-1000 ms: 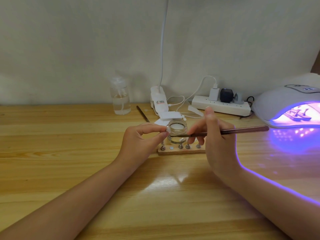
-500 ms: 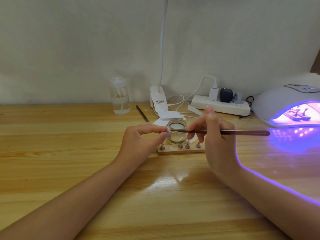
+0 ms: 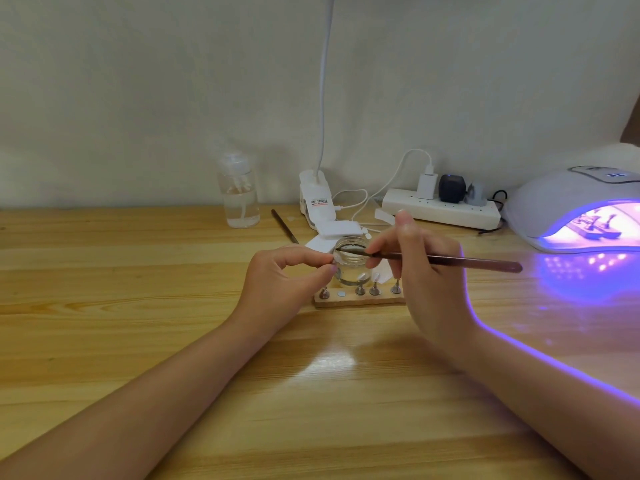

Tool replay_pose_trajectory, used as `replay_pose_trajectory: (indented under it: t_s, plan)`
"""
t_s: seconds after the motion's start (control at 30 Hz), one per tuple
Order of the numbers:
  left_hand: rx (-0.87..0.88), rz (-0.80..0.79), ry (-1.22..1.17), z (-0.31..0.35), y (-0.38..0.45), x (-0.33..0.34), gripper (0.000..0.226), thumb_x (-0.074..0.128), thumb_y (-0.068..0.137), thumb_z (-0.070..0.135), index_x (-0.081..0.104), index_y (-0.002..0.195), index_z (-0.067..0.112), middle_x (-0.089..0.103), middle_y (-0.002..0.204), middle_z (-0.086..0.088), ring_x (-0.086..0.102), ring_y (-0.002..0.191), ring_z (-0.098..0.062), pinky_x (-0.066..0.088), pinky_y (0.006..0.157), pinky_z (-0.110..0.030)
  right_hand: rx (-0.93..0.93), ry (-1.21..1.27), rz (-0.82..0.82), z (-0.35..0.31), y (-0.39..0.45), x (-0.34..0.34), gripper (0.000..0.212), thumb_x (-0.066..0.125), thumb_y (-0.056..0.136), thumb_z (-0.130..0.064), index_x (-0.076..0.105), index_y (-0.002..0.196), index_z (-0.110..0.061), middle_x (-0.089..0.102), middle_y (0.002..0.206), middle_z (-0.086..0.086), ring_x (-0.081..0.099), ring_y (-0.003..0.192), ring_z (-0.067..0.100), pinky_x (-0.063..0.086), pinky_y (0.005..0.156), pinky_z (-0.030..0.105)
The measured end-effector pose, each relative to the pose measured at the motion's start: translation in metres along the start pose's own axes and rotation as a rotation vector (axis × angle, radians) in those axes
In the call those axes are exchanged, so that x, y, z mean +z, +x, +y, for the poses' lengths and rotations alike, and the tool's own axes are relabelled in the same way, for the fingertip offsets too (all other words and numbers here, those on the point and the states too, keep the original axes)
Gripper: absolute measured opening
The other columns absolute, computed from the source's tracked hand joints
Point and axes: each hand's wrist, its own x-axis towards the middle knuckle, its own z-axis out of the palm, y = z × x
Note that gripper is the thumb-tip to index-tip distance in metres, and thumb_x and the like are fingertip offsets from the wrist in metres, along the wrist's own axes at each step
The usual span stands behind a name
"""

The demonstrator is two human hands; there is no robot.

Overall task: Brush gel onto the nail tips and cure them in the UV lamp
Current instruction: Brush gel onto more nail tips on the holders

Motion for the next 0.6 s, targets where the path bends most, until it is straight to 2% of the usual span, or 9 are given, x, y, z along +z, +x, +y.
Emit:
replay_pose_trajectory:
  t_s: [0.1, 0.17, 0.3, 0.43, 0.53, 0.6]
  plan:
    - [-0.004, 0.002, 0.009, 0.0, 0.0, 0.0, 0.016, 0.072, 0.073, 0.003, 0.072, 0.07, 0.019, 0.067, 0.068, 0.008, 0.06, 0.069, 0.003, 0.042, 0.067, -0.005, 0.014, 0.001, -0.027, 0.0, -0.001, 0.001, 0.044, 0.041, 0.087, -0.036, 0.066, 0.062, -0.009, 0.062, 0.053, -0.001, 0.053, 0.048, -0.001, 0.037, 0.052, 0.007]
    - [-0.008, 0.004, 0.011, -0.001, 0.0, -0.001, 0.017, 0.072, 0.073, 0.004, 0.072, 0.07, 0.02, 0.068, 0.07, 0.007, 0.061, 0.071, 0.003, 0.043, 0.068, -0.006, 0.034, 0.012, -0.006, 0.001, 0.0, 0.0, 0.047, 0.043, 0.088, -0.039, 0.066, 0.058, -0.01, 0.061, 0.051, 0.006, 0.055, 0.048, 0.003, 0.038, 0.05, 0.009]
    - [-0.009, 0.008, 0.012, -0.002, 0.0, 0.0, 0.018, 0.072, 0.073, 0.005, 0.071, 0.069, 0.022, 0.068, 0.069, 0.009, 0.061, 0.072, 0.003, 0.042, 0.069, -0.005, 0.02, -0.003, 0.04, 0.003, 0.002, -0.006, 0.052, 0.038, 0.091, -0.033, 0.063, 0.051, -0.009, 0.058, 0.044, 0.006, 0.051, 0.042, 0.005, 0.036, 0.05, 0.008]
    - [0.029, -0.014, 0.045, -0.001, 0.0, 0.0, 0.018, 0.072, 0.074, 0.007, 0.071, 0.072, 0.024, 0.068, 0.072, 0.012, 0.061, 0.074, 0.005, 0.042, 0.071, -0.005, 0.025, 0.013, 0.124, 0.005, 0.007, -0.01, 0.051, 0.037, 0.09, -0.035, 0.062, 0.049, -0.016, 0.056, 0.042, 0.002, 0.047, 0.039, 0.004, 0.036, 0.049, 0.009]
    - [0.061, -0.033, 0.062, 0.0, -0.001, 0.0, 0.017, 0.072, 0.076, 0.009, 0.07, 0.072, 0.026, 0.068, 0.073, 0.016, 0.061, 0.078, 0.007, 0.04, 0.073, -0.003, 0.006, 0.015, 0.158, 0.011, 0.009, -0.014, 0.05, 0.036, 0.091, -0.03, 0.061, 0.053, -0.008, 0.057, 0.042, -0.004, 0.048, 0.039, 0.002, 0.036, 0.051, 0.007]
    - [0.086, -0.066, 0.095, 0.0, -0.001, 0.001, 0.012, 0.071, 0.077, 0.013, 0.07, 0.074, 0.025, 0.069, 0.076, 0.014, 0.061, 0.08, 0.006, 0.041, 0.077, -0.004, -0.012, -0.001, 0.153, 0.015, 0.01, -0.017, 0.048, 0.035, 0.091, -0.027, 0.061, 0.056, -0.009, 0.058, 0.044, -0.006, 0.048, 0.04, 0.001, 0.036, 0.05, 0.007]
